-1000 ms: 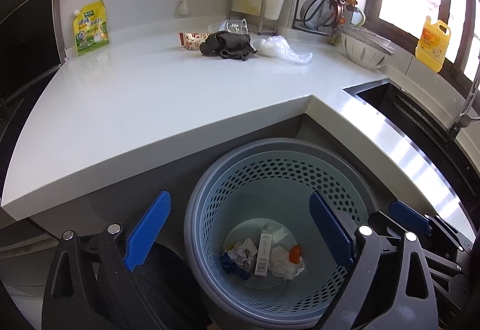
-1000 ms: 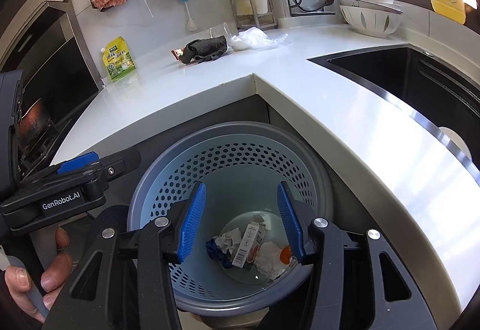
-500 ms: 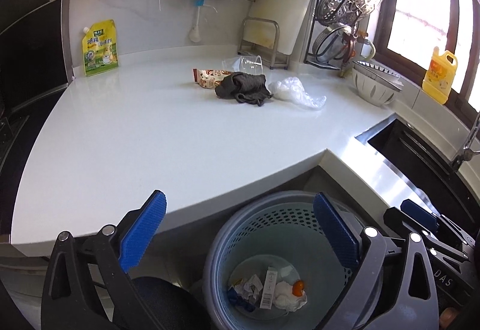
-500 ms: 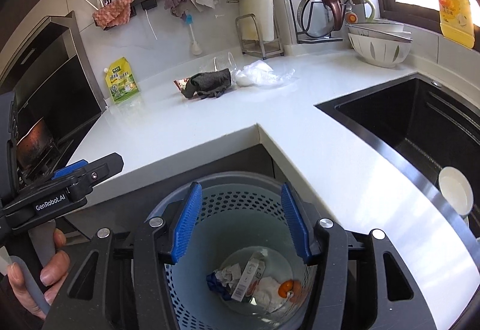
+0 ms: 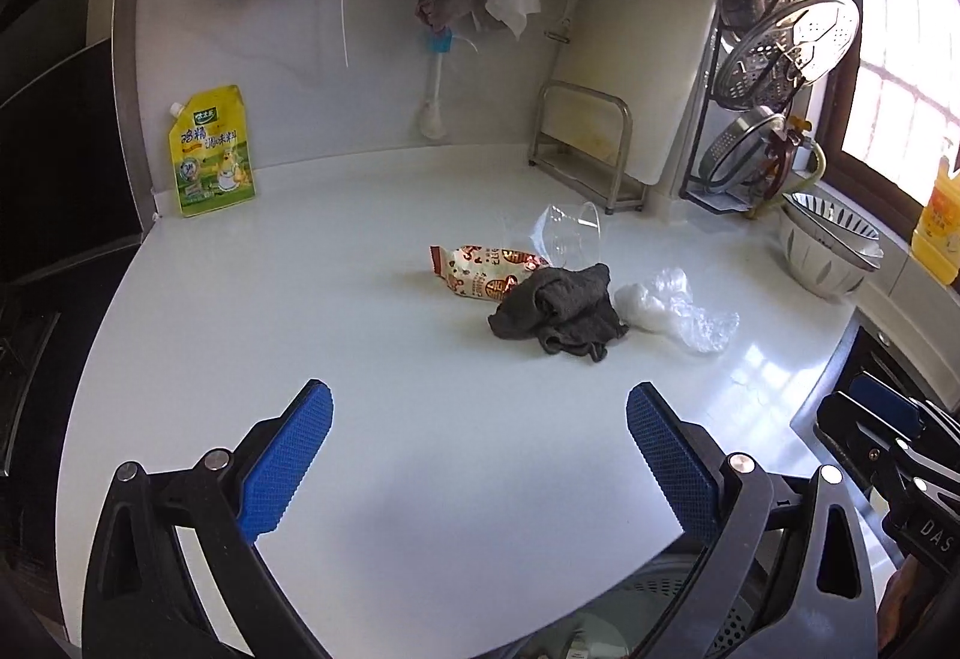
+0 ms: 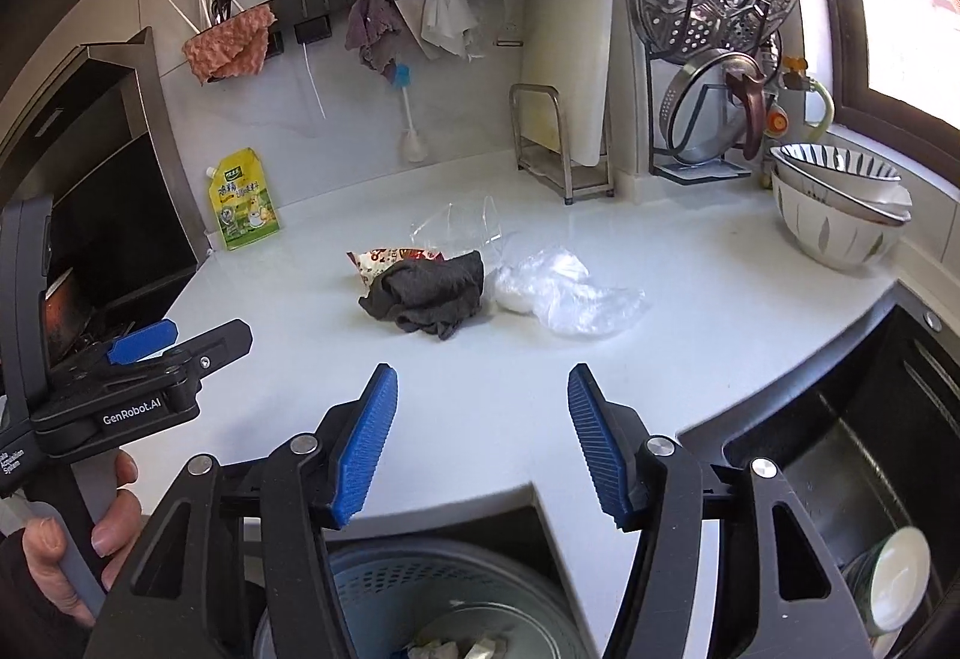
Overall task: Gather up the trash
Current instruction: 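Move both tools back toward the grey cloth and plastic bag, then grasp the clear plastic bag with the right tool while the left tool grasps the grey cloth, then carry the grey cloth and plastic bag over the mesh bin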
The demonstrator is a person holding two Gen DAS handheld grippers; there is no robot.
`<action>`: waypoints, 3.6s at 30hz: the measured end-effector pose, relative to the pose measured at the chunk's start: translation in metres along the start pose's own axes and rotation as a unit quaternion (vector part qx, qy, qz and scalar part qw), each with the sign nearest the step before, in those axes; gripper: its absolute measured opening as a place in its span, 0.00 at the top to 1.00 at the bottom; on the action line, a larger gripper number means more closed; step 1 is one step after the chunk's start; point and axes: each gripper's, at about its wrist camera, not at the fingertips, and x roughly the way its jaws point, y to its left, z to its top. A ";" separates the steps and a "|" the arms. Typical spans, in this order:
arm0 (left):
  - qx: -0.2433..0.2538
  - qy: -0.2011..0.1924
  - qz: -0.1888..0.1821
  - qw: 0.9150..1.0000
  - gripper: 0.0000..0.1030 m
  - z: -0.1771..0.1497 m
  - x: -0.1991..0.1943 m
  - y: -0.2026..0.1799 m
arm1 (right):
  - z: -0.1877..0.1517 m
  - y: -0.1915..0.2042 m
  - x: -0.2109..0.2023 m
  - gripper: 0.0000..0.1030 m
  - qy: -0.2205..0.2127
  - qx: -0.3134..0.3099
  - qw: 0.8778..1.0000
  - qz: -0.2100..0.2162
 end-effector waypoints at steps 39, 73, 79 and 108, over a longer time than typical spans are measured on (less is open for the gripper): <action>-0.014 0.098 0.012 0.995 0.06 0.038 0.154 -0.014 | 0.059 -0.042 0.192 0.55 0.127 -0.001 0.992 0.019; 0.021 0.092 -0.002 0.995 0.77 0.030 0.141 -0.046 | 0.058 -0.070 0.159 0.77 0.081 0.055 0.995 0.032; 0.009 0.080 0.002 0.997 0.78 0.033 0.114 -0.030 | 0.051 -0.066 0.144 0.77 0.072 0.054 0.996 0.029; 0.049 0.040 -0.001 0.998 0.78 -0.073 -0.058 -0.020 | -0.099 -0.006 -0.039 0.77 0.038 0.100 0.994 0.012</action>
